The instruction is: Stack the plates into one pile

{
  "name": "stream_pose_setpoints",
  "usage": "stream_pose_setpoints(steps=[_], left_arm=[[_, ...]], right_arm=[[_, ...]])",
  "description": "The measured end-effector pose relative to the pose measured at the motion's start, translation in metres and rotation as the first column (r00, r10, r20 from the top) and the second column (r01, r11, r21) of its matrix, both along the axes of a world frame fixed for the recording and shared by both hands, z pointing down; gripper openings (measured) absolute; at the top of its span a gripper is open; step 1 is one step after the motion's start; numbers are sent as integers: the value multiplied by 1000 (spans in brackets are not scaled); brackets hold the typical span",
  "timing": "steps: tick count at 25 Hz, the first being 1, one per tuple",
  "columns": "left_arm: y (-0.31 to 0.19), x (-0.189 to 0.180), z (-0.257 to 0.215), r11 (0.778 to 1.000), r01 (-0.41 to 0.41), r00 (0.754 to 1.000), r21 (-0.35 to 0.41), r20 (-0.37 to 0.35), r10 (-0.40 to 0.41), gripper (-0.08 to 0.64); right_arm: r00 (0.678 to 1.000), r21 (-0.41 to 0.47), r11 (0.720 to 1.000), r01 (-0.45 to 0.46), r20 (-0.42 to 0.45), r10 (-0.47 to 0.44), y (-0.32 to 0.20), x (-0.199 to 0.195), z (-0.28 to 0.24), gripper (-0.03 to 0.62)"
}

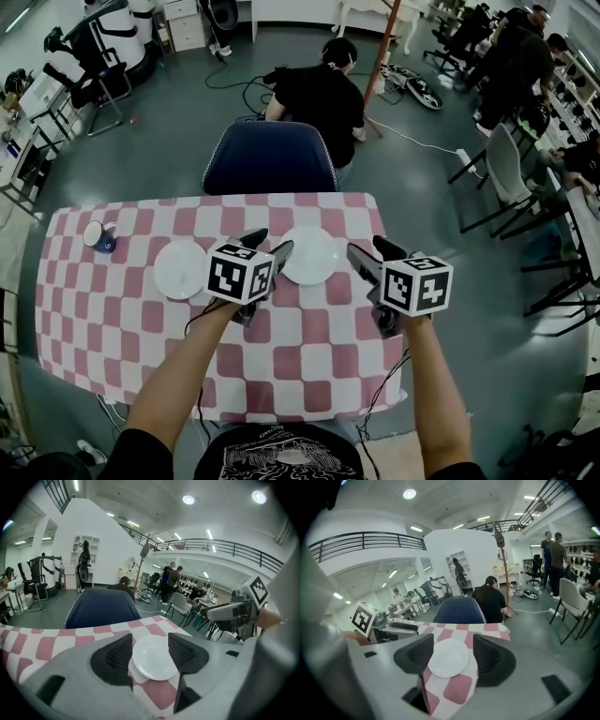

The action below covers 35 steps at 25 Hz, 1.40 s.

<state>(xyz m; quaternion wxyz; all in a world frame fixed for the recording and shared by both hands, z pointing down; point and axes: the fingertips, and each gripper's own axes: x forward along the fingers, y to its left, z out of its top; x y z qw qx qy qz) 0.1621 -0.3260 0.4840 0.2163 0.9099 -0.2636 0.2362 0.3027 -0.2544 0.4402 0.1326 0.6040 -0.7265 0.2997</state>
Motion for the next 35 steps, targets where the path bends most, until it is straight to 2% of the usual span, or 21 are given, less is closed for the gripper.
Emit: stream_pose_setpoints(steps=[8, 13, 19, 22, 27, 31, 35], left_arm=[[-14, 7, 51, 986, 50, 998, -161, 37, -45, 247], [-21, 9, 79, 953, 91, 996, -290, 25, -88, 229], [-19, 11, 103, 914, 92, 996, -395, 22, -90, 245], [-18, 13, 109, 903, 80, 997, -423, 21, -78, 245], [-15, 17, 113, 870, 81, 995, -486, -15, -101, 218], [-12, 19, 116, 868, 78, 996, -491, -5, -92, 166], [-11, 20, 117, 863, 93, 995, -496, 5, -104, 153]], right_arm=[[991, -114, 991, 71, 125, -56, -27, 8, 61, 265], [978, -183, 977, 108, 195, -72, -36, 9, 99, 261], [965, -267, 952, 149, 251, -81, -33, 5, 135, 259], [952, -287, 943, 167, 294, -80, -34, 2, 142, 258], [937, -308, 933, 185, 343, -73, -36, -2, 148, 236], [924, -320, 925, 206, 376, -76, -35, -9, 151, 195], [933, -341, 925, 169, 357, -39, -36, -4, 156, 128]])
